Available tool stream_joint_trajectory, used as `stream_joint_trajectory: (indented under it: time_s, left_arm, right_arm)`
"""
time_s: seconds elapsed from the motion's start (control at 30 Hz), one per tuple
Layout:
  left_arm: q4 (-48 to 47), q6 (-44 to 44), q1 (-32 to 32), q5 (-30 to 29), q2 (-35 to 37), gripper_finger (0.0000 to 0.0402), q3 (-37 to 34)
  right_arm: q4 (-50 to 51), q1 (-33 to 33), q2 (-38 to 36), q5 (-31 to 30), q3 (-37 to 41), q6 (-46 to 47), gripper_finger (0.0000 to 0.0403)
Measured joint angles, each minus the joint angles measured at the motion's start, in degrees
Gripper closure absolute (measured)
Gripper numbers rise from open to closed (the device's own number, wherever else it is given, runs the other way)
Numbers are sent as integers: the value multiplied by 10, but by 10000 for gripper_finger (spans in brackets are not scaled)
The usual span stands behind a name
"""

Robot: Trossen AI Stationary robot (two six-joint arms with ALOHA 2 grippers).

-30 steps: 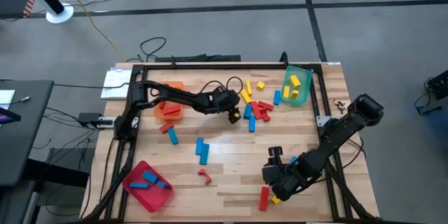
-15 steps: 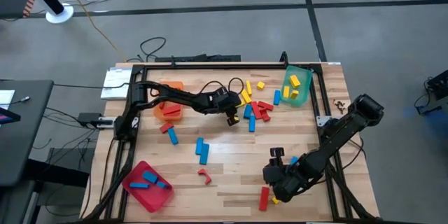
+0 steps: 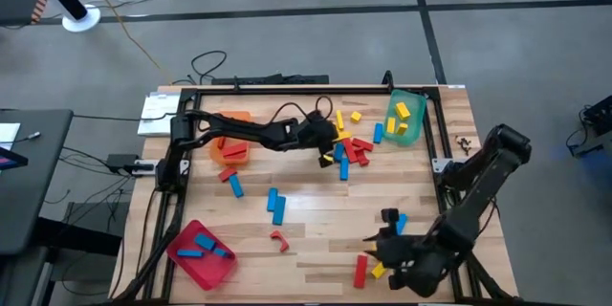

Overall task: Sort blocks
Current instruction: Put the yellow wooden block into the green bin

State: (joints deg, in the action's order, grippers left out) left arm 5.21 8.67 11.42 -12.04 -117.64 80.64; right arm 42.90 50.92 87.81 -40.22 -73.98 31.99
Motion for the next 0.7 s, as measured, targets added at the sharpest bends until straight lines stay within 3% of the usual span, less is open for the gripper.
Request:
stream_joint_trajectory:
  time_s: [0.23,0.5,0.7]
  left_arm:
    - [33,53,-4,13,1,304,45]
    - [64,81,8,46,-13,304,89]
    - [78,83,19,67,-43,304,123]
  right_arm:
    - [-47,5,-67,-131,-35,-150,277]
    - [-206,-32,-127,-157,-45,-386,277]
    - [-222,-68,-142,-157,-45,-439,277]
